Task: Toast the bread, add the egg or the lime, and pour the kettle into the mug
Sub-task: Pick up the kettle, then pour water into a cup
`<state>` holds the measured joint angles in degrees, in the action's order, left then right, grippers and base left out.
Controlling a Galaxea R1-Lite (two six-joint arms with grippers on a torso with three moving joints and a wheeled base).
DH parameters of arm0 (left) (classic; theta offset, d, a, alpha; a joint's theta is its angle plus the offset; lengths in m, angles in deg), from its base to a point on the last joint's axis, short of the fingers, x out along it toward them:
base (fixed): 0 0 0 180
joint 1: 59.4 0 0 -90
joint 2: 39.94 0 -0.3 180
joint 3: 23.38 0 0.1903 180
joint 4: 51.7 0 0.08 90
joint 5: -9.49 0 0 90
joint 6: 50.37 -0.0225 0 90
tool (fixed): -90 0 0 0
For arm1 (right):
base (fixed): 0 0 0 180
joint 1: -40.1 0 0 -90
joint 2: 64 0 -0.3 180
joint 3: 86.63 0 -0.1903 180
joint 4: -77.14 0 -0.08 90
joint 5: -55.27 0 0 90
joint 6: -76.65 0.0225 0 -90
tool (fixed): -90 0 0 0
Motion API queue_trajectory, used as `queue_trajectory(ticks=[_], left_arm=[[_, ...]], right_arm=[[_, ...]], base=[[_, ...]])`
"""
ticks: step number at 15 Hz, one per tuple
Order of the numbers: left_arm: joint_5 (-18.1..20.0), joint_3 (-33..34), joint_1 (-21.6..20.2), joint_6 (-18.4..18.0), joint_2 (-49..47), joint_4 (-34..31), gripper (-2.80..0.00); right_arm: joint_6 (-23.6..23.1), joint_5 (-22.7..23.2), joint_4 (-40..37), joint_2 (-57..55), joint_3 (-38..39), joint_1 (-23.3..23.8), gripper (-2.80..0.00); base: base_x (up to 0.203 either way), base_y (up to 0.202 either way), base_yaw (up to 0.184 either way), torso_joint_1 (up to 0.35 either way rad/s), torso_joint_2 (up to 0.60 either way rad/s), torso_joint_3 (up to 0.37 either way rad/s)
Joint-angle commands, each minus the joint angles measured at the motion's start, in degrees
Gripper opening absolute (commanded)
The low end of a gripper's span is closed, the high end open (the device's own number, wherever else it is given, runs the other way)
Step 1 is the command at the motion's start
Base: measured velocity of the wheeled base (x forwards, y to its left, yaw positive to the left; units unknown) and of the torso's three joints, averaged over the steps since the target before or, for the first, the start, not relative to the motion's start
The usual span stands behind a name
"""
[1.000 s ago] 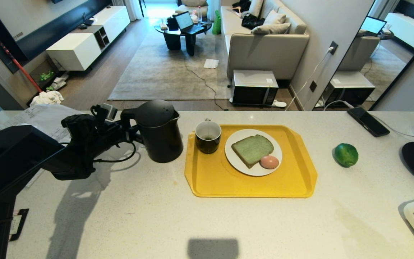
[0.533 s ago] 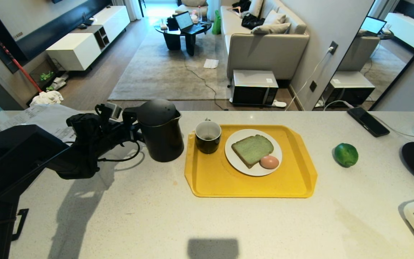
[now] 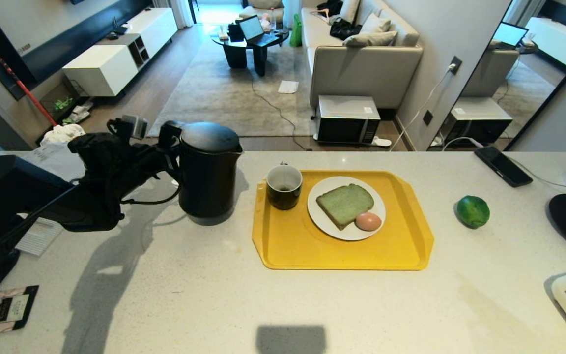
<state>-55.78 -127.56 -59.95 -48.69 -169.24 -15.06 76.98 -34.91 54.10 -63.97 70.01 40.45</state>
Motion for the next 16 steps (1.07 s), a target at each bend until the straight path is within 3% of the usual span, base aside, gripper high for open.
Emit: queue_trajectory(ticks=[1,8,16], left_arm=[[0.15,-0.05,-0.23,0.36,3.88,0.38,-2.8],[-0.83,-0.82,-1.16,0.67,12.99,-0.44,-2.8],[-0.88,-0.92,-3.71,0.7,24.72,-7.76,-2.8]], right_arm=[[0.02,0.01,0.02,-0.02,0.0,0.0,-2.8],[0.02,0.01,0.02,-0.02,0.0,0.0,-2.8],[0.02,0.01,0.02,-0.02,0.0,0.0,-2.8]], base=[[0.0,0.0,0.0,0.0,0.0,0.0],[0.0,0.0,0.0,0.0,0.0,0.0],[0.0,0.0,0.0,0.0,0.0,0.0]])
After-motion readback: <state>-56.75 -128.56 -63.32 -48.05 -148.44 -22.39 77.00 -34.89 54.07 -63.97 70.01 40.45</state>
